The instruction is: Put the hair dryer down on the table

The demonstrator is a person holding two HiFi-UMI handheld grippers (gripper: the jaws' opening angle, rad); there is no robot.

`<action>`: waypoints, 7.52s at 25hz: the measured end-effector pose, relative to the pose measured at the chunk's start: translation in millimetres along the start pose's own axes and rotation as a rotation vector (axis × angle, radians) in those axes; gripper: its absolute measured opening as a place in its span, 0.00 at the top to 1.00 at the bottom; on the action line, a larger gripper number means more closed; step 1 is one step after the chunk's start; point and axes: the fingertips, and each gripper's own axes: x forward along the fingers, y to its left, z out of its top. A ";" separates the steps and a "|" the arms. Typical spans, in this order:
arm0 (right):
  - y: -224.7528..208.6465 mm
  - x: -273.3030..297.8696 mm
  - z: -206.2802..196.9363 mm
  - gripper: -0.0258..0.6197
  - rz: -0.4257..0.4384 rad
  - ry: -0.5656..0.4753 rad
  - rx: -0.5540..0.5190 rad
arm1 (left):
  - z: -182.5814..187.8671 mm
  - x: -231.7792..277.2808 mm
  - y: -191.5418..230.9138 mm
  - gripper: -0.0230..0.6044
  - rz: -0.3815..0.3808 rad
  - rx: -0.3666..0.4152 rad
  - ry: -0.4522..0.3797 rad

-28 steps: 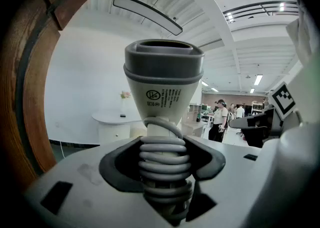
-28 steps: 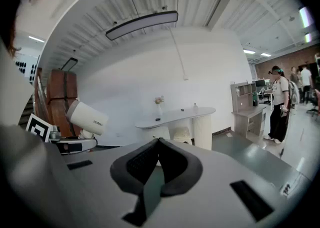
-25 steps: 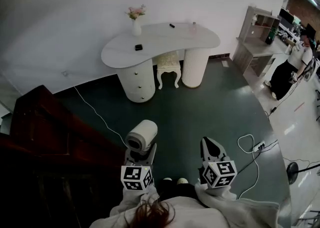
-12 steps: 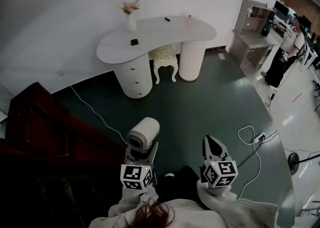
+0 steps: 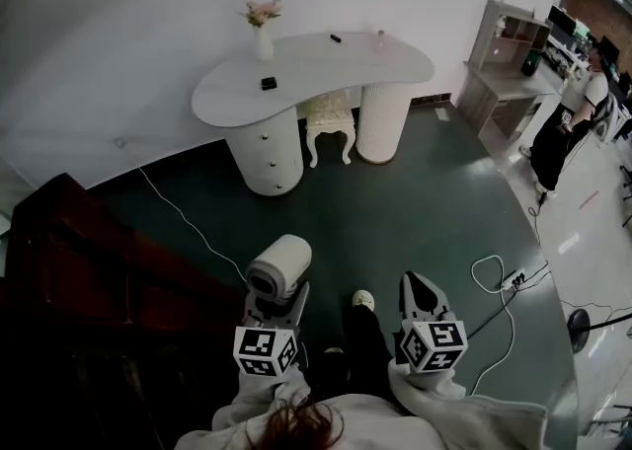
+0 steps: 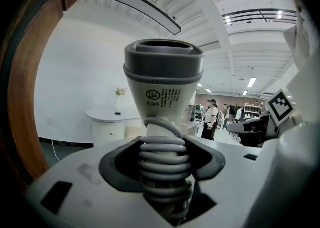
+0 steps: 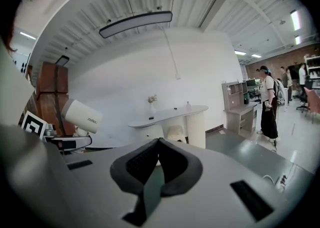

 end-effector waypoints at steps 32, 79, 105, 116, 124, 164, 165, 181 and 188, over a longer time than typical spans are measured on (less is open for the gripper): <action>-119.0 193.2 103.2 0.88 0.092 -0.008 -0.035 | 75.5 220.4 23.3 0.58 0.083 -0.014 -0.045; -172.9 422.8 185.4 0.88 0.090 0.036 0.009 | 157.8 447.7 124.4 0.58 0.066 0.009 -0.021; -187.2 531.4 208.6 0.88 0.031 0.049 0.021 | 165.6 550.7 189.6 0.58 0.004 -0.016 0.012; -197.5 538.3 205.0 0.88 -0.002 0.086 0.028 | 160.1 559.2 193.6 0.58 -0.009 -0.041 0.041; -219.3 571.7 218.3 0.88 -0.003 0.090 0.032 | 166.7 600.7 199.0 0.58 -0.008 -0.051 0.042; -346.9 835.9 347.5 0.88 0.154 0.086 -0.041 | 263.5 873.4 245.9 0.58 0.107 -0.003 -0.003; -348.0 839.9 346.9 0.88 0.162 0.092 -0.044 | 262.9 877.1 246.2 0.58 0.111 -0.005 -0.002; -369.8 862.3 335.1 0.88 0.153 0.114 -0.042 | 246.6 908.2 235.1 0.58 0.081 -0.016 0.052; -376.5 868.8 328.7 0.88 0.134 0.129 -0.020 | 233.7 933.0 226.9 0.58 0.037 -0.001 0.115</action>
